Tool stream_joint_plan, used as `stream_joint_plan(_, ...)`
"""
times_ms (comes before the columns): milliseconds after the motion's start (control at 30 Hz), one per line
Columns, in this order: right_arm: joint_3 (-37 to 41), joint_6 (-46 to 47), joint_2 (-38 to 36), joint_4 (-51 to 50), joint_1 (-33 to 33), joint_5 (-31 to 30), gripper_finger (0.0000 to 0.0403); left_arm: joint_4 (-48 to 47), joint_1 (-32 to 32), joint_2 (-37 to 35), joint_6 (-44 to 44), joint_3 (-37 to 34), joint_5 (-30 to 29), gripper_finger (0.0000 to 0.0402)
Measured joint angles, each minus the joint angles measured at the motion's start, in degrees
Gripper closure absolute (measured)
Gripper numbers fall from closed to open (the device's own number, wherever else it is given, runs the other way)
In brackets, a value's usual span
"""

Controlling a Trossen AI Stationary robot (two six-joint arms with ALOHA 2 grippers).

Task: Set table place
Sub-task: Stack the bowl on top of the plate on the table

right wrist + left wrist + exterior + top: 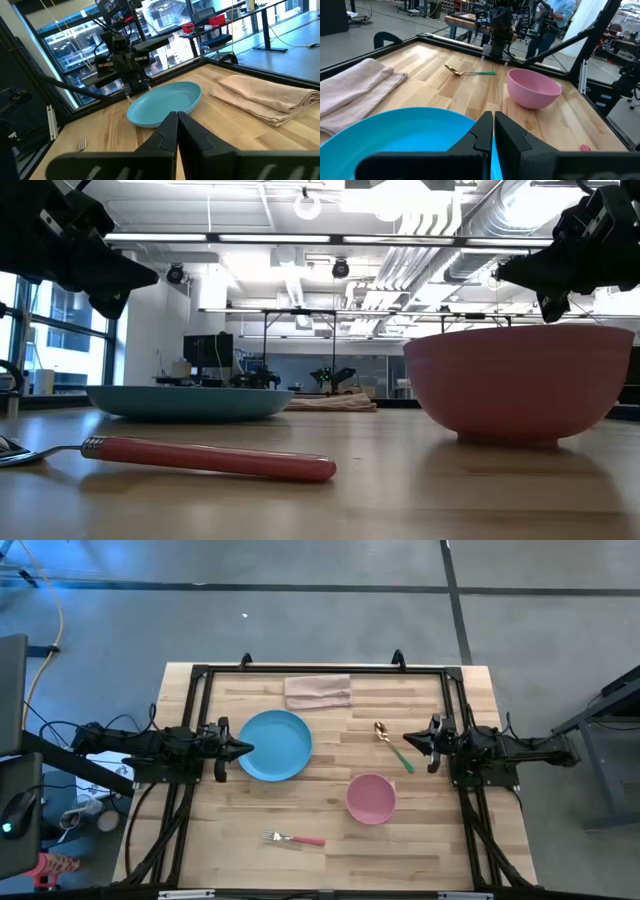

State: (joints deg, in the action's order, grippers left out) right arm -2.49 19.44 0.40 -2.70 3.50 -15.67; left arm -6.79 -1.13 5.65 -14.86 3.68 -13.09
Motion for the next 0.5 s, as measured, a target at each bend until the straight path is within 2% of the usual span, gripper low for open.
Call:
stream_joint_plan(67,0.0,0.0,0.0,0.0,0.0,0.0,0.0402,0.2,0.0,0.0,-0.2,0.0,-0.1,0.0394)
stream_joint_plan(200,0.0,0.0,0.0,0.0,0.0,0.0,0.0402,3.9,0.0,0.1,-1.1,0.0,-3.8,0.0394)
stream_joint_plan(500,0.0,0.0,0.0,0.0,0.0,0.0,0.0402,3.8,0.0,-0.2,-7.6,0.0,-4.0,0.0394)
